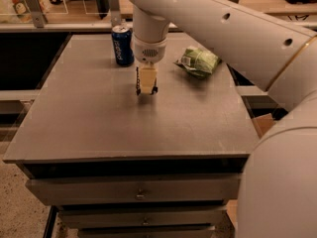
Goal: Move rxbar chocolate near pepsi can
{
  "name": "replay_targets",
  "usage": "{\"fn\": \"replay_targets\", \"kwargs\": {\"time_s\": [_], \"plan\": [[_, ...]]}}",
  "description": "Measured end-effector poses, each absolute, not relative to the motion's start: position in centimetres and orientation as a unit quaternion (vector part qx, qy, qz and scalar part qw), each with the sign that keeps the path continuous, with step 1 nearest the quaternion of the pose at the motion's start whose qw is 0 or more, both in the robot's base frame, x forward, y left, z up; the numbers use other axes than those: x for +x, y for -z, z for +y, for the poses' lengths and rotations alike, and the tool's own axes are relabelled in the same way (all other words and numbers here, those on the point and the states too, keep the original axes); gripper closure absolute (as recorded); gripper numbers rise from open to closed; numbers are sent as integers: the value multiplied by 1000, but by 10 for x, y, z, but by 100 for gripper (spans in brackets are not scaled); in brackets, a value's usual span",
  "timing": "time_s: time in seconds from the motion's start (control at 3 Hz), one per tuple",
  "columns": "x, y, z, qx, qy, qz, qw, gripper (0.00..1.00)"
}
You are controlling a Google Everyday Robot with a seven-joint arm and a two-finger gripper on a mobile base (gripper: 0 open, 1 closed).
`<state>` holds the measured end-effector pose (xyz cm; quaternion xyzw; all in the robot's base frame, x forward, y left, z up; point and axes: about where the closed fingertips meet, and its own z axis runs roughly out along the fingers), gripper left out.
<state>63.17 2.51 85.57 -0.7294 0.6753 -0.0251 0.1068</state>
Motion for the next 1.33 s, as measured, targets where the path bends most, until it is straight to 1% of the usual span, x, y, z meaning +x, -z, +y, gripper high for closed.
{"fn": "replay_targets", "kwargs": {"time_s": [0.67,1.0,1.33], "plan": [[677,-856,33,-638,32,753,157,100],[693,-850,32,-578,23,791,198,100],[700,-852,37,-562,19,798,215,100]]}}
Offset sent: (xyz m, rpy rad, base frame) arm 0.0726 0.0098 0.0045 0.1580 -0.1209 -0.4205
